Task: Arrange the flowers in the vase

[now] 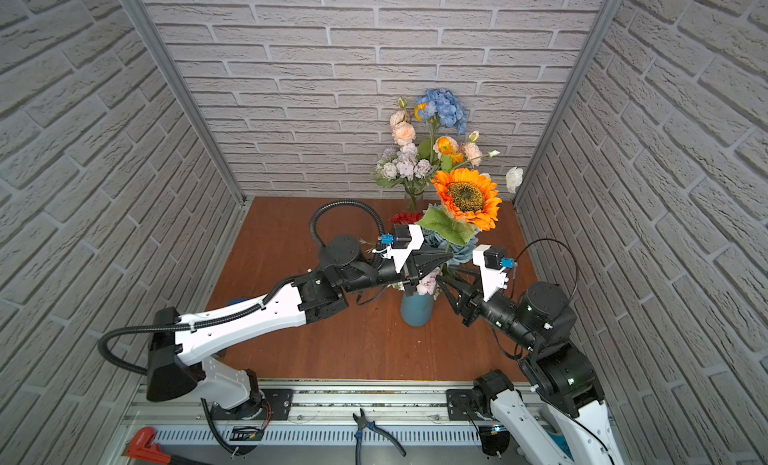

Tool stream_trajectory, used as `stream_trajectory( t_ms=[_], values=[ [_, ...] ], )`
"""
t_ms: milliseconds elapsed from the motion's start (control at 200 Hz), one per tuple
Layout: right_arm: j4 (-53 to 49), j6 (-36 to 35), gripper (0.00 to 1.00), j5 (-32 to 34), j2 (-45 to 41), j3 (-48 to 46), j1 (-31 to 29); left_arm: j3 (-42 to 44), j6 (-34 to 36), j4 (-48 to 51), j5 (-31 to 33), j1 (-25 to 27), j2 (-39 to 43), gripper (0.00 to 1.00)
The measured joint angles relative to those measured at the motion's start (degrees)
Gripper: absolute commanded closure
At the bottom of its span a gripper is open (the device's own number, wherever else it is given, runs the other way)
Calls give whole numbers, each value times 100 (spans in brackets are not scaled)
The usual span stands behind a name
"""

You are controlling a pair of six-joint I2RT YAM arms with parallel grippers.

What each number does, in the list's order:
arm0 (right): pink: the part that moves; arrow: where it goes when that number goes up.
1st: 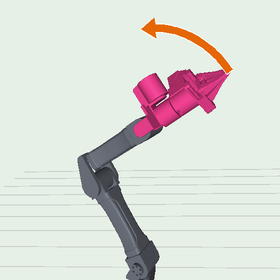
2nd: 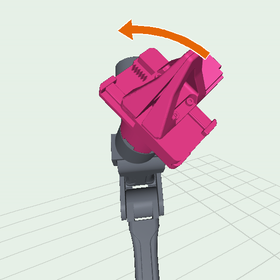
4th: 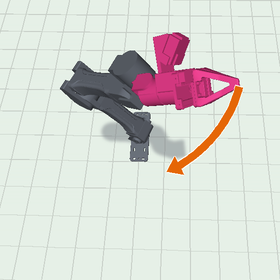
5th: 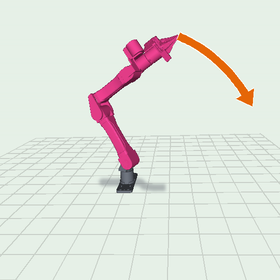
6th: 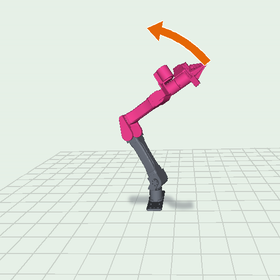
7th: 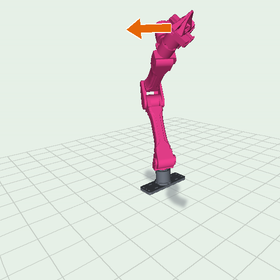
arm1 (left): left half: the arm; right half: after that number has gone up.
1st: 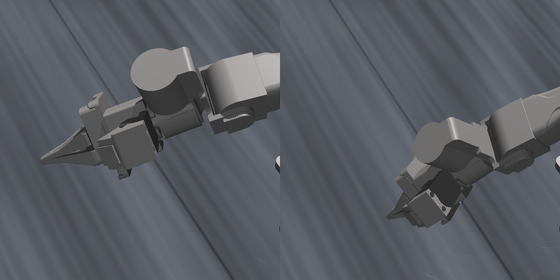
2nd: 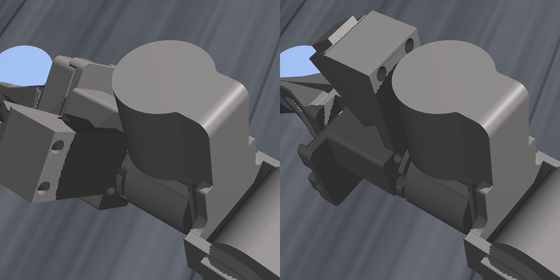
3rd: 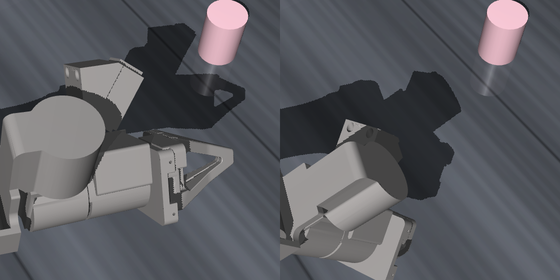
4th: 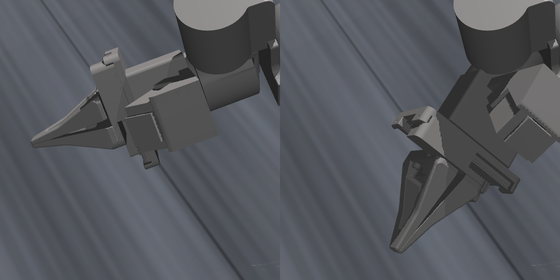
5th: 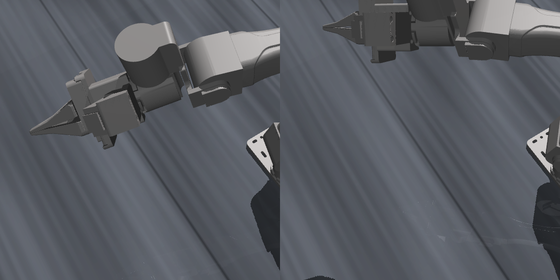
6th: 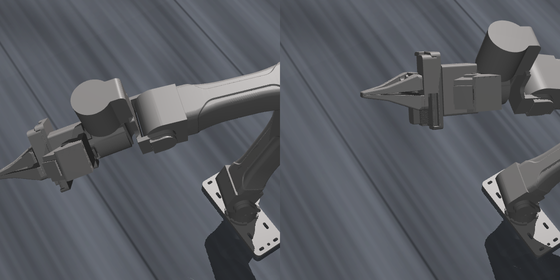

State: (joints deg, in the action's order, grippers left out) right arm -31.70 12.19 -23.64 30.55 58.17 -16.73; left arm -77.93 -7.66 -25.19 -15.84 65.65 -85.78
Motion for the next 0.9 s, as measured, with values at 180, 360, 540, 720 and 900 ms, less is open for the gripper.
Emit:
stream_trajectory(
  t_ms=[180, 360, 540, 720, 900],
  values=[
    [278, -61, 69, -98, 157, -76, 0, 26, -136, -92, -7, 15, 101, 100],
    [562, -2, 83, -297, 186, -186, 0, 26, -247, -162, -20, 15, 103, 100],
    [643, 28, 94, -472, 186, -236, -42, 26, -313, -170, -20, 9, 85, 54],
    [155, 184, 94, 396, -90, -240, -35, 133, -262, -155, 90, 9, 140, 2],
    [-319, 328, 94, 1399, -872, -291, -33, 577, -216, -35, 463, -118, 472, 2]
  ],
)
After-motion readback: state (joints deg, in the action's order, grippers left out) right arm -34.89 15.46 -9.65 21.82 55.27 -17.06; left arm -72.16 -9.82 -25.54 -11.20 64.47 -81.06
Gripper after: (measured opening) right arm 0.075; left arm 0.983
